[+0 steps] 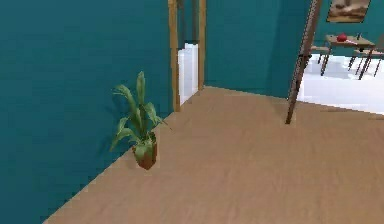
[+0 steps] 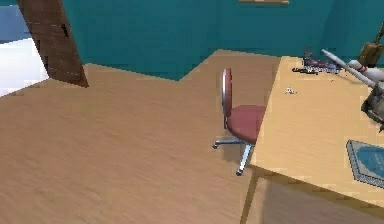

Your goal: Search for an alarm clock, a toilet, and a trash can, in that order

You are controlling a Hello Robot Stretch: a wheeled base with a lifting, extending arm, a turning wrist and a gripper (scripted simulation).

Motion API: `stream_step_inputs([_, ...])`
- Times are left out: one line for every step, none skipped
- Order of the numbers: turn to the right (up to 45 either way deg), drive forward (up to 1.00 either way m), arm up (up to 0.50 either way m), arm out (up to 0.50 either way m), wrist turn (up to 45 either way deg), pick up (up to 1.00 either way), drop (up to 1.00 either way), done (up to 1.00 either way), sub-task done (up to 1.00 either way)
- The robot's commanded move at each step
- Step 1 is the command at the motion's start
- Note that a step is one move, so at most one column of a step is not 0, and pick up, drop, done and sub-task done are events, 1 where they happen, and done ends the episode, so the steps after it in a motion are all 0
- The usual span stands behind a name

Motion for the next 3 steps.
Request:
stream_step_inputs([0.0,1.00,0.00,0.00,0.0,0.00,0.00,0.00,0.00])
stream_step_inputs([0.0,1.00,0.00,0.00,0.0,0.00,0.00,0.00,0.00])
stream_step_inputs([6.0,0.00,0.00,0.00,0.0,0.00,0.00,0.00,0.00])
